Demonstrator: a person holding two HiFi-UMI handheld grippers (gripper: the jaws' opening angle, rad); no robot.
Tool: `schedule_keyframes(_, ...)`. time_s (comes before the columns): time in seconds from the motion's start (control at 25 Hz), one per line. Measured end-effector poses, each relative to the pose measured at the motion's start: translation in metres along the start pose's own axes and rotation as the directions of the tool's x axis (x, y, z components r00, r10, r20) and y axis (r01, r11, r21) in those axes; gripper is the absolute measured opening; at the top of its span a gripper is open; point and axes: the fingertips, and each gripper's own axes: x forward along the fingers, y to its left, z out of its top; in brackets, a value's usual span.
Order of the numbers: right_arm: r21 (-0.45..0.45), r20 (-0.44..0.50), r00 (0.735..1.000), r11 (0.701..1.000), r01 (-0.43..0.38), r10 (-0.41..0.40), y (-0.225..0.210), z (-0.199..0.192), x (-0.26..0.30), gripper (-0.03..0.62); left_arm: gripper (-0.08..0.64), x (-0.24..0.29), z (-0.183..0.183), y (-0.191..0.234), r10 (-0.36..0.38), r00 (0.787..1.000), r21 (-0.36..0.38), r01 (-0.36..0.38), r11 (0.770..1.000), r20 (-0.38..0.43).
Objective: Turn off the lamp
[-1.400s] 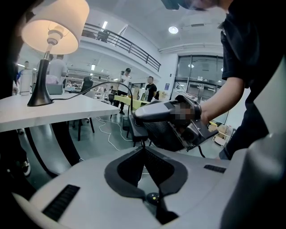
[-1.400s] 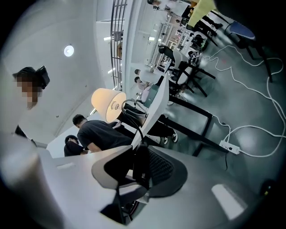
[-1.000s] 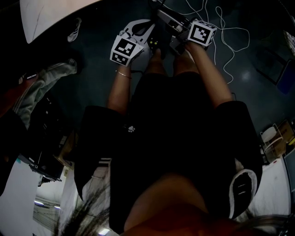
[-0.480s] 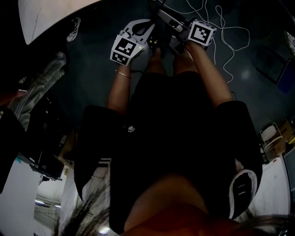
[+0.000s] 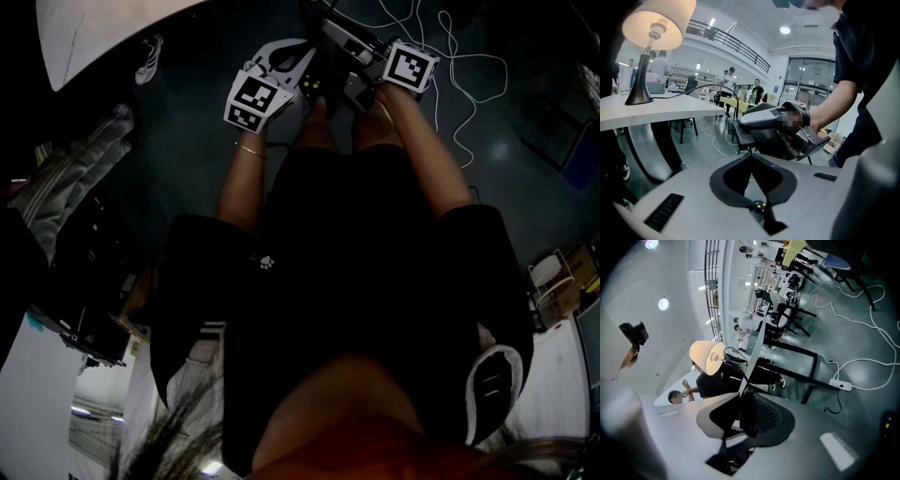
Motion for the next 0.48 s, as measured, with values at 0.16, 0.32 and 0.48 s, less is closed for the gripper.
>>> schedule_keyframes(0.16,0.007,-0.003,1.0,1.0,0.006,-0.006,-0.0019,-0.0009,-0.0004,0.086,0.015,0.0006,-0.0011,-0.0005,-0.001,1.0,-0.005,0.001,1.0,-0.001)
schedule_keyframes(0.32,0.02,0.006,1.0,1.0,-0.004,0.004,-0.0006,-0.0002,-0.0003,0.066,0.014,0.0008,-0.0027,-0.0006,0.002,1.0,-0.009,-0.002,1.0,-0.007)
schedule_keyframes(0.48,0.028,0.006,1.0,1.0,-0.003,0.002,-0.0016,-0.0012,-0.0001,0.066,0.015,0.0008,-0.004,-0.0001,0.003,1.0,-0.016,-0.003,1.0,-0.006)
